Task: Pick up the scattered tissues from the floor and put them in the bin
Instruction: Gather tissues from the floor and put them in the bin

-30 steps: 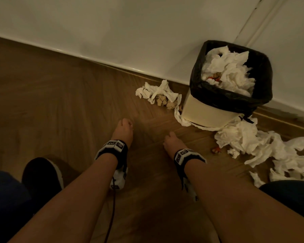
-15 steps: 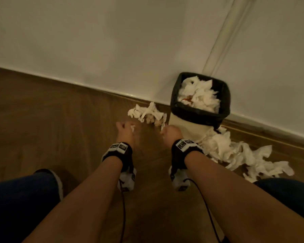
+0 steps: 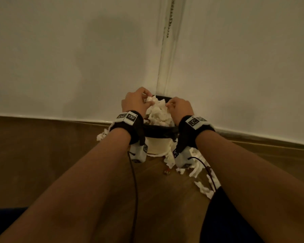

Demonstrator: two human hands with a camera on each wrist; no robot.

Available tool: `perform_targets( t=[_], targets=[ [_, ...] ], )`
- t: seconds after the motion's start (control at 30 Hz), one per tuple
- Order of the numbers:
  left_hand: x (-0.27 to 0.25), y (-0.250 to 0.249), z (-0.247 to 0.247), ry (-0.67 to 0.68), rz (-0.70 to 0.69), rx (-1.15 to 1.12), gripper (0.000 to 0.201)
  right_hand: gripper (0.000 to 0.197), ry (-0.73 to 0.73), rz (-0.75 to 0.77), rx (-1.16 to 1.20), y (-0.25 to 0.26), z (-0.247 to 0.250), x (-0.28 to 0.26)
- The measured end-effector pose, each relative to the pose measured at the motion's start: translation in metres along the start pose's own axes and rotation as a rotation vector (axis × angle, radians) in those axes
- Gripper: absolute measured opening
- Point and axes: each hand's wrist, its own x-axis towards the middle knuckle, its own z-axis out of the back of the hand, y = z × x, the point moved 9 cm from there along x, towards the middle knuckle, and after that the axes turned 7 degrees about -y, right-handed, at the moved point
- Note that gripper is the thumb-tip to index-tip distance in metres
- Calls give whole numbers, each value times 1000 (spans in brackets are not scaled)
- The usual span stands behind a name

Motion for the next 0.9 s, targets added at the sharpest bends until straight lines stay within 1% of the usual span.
perform_targets(
  t=[0.1, 0.2, 0.27, 0.37, 0.43, 0.5, 0.57, 0.6, 0.77, 0.9],
  targets=[
    [-5, -10, -30, 58, -31, 15, 18, 17, -17, -44, 26, -22, -2, 3],
    [-12, -7, -59, 127, -43, 78, 18, 14, 19, -82, 23, -36, -12, 9],
    [-15, 1, -73, 177, -40, 136, 15, 21, 74, -50, -29, -38, -17, 10],
    [-20, 14, -87, 266, -43, 210, 21, 32, 184, -9, -92, -38, -26, 10],
    [-21, 20, -86, 245, -59, 272, 22, 36, 222, 18, -241, -39, -29, 9],
    [-23, 24, -80, 195, -65, 292, 23, 28, 156, 10, -307, -40, -24, 12],
    [-25, 26, -73, 158, -62, 252, 24, 25, 72, 3, -326, -39, -18, 14],
    [-26, 26, -68, 138, -67, 231, 25, 26, 54, 3, -340, -38, -17, 14],
    [-31, 29, -51, 71, -71, 197, 28, 28, 94, -48, -401, -41, -27, 18],
    [-36, 37, -34, -4, -64, 133, 29, 39, 42, -97, -361, -41, -27, 17]
  ],
)
